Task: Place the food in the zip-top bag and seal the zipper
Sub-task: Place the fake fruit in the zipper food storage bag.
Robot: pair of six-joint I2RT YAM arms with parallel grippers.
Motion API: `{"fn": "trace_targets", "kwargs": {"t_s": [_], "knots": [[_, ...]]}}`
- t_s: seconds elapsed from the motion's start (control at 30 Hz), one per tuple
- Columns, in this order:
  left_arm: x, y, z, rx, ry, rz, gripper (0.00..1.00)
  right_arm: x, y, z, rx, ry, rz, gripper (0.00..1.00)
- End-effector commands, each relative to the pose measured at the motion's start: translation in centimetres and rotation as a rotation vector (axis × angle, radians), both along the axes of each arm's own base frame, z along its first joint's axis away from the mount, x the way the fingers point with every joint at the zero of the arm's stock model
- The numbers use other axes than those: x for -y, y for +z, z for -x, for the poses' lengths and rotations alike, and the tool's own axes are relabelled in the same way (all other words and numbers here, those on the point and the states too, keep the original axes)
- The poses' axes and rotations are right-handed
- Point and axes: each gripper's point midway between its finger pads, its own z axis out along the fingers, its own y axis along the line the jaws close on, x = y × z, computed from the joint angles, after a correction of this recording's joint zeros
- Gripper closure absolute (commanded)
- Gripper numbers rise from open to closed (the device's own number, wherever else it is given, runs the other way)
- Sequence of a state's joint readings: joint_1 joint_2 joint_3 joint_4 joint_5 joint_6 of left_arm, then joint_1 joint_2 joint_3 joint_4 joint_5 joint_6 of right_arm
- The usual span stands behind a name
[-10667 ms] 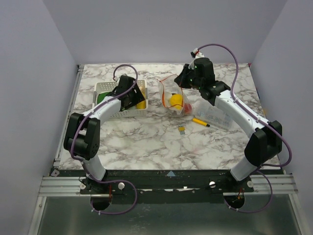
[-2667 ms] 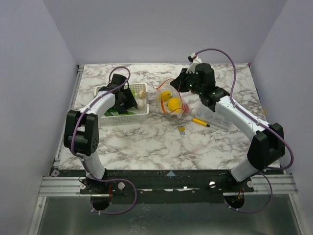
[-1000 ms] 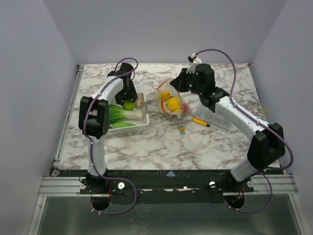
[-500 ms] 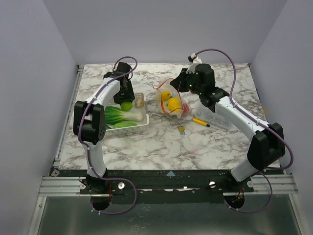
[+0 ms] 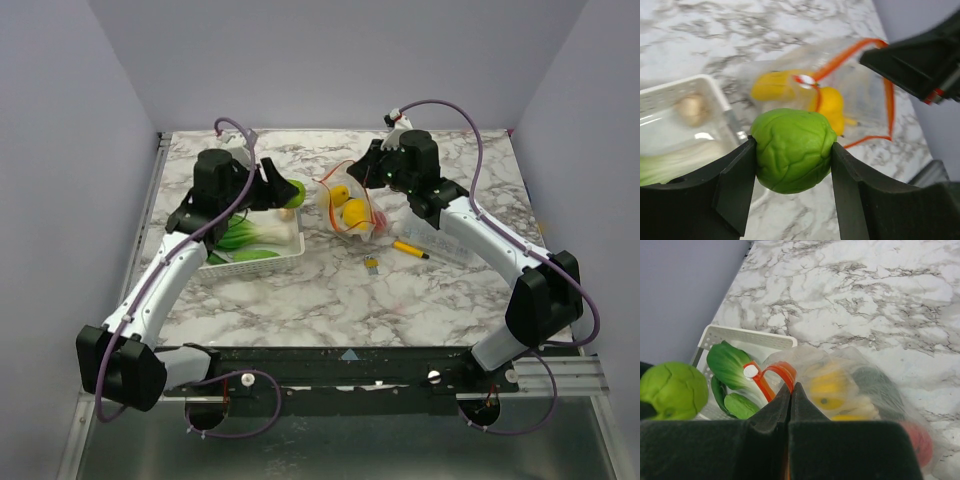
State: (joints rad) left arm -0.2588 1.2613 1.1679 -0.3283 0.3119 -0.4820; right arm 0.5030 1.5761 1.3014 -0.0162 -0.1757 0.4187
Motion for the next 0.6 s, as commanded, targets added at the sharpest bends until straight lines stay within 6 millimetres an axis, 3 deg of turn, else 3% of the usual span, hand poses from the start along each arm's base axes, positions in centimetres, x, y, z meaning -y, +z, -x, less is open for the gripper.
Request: {"fn": "trace_targets", "kwargs": {"t_s": [0.0, 0.3, 0.5, 0.53, 0.57], "knots": [[7.6, 2.3, 3.5, 0.113, -0.272, 0.203, 1.00, -0.9, 1.3, 0.7, 0.027, 0.040, -0.047, 0.99], [12.4, 0.9, 2.1, 0.111, -0.220, 0.214, 1.00, -1.3, 3.2, 1.7, 0.030, 0.074, -0.103, 0.99], [14.3, -1.5, -1.2, -0.031, -0.152, 0.142, 1.00, -1.6, 4.5, 2.4, 0.039, 0.098, -0.145, 0.99], [14.4, -2.2, -1.9, -0.046, -0.132, 0.133, 0.94, -1.6, 4.6, 2.4, 0.038, 0.100, -0.151, 0.99], [14.5, -2.6, -2.3, -0.066, -0.117, 0.134, 0.82, -1.7, 4.6, 2.5, 0.037, 0.102, -0.153, 0.99]]}}
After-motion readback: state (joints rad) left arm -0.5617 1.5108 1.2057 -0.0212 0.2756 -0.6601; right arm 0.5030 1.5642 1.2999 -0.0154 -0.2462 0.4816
